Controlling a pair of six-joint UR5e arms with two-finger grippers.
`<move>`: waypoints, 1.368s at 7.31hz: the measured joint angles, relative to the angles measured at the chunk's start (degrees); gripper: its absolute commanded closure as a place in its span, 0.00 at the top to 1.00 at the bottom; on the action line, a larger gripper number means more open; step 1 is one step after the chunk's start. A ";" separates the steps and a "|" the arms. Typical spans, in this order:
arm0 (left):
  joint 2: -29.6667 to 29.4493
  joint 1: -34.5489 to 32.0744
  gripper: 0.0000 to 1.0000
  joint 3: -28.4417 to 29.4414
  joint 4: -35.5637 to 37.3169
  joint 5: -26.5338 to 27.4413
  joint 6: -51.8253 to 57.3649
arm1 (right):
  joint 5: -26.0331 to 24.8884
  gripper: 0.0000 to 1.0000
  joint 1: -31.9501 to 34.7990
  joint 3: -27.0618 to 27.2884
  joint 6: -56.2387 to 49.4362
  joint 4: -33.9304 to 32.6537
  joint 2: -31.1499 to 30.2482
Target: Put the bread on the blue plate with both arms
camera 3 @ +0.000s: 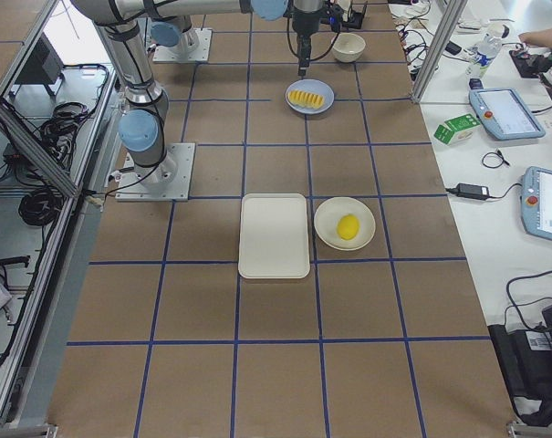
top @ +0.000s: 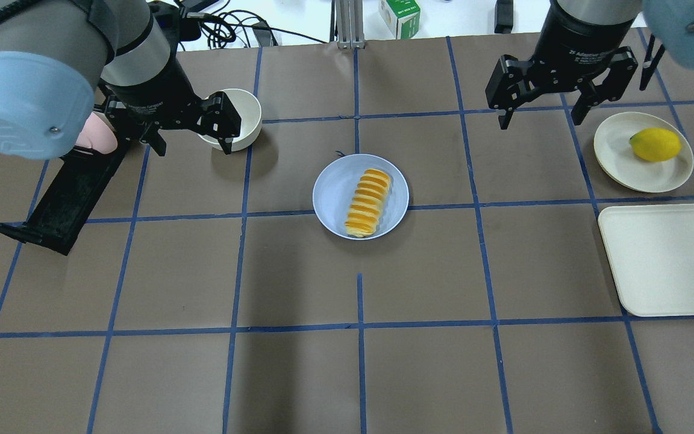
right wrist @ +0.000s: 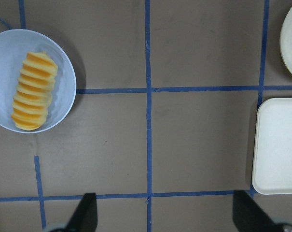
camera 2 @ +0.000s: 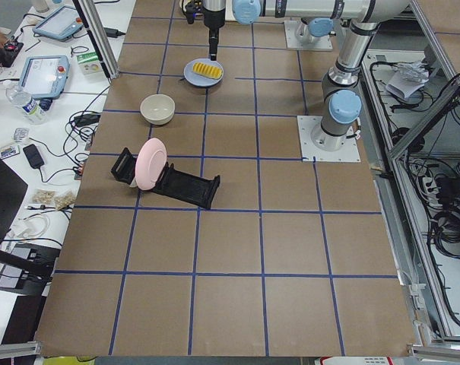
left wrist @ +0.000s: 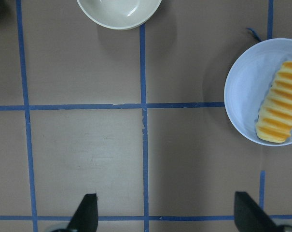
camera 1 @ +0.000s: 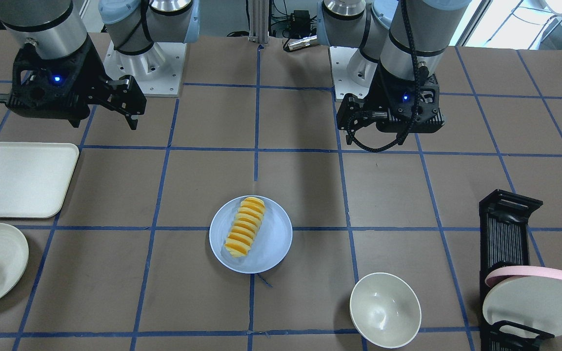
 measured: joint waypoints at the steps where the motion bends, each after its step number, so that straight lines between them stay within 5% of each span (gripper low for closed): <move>1: -0.16 -0.06 1.00 0.03 -0.02 -0.10 -0.11 | 0.47 1.00 -0.49 0.17 0.00 -0.05 -0.27; 10: -0.44 0.03 1.00 1.58 -0.06 -0.03 -0.14 | 0.90 1.00 0.30 0.15 -0.17 -5.92 0.86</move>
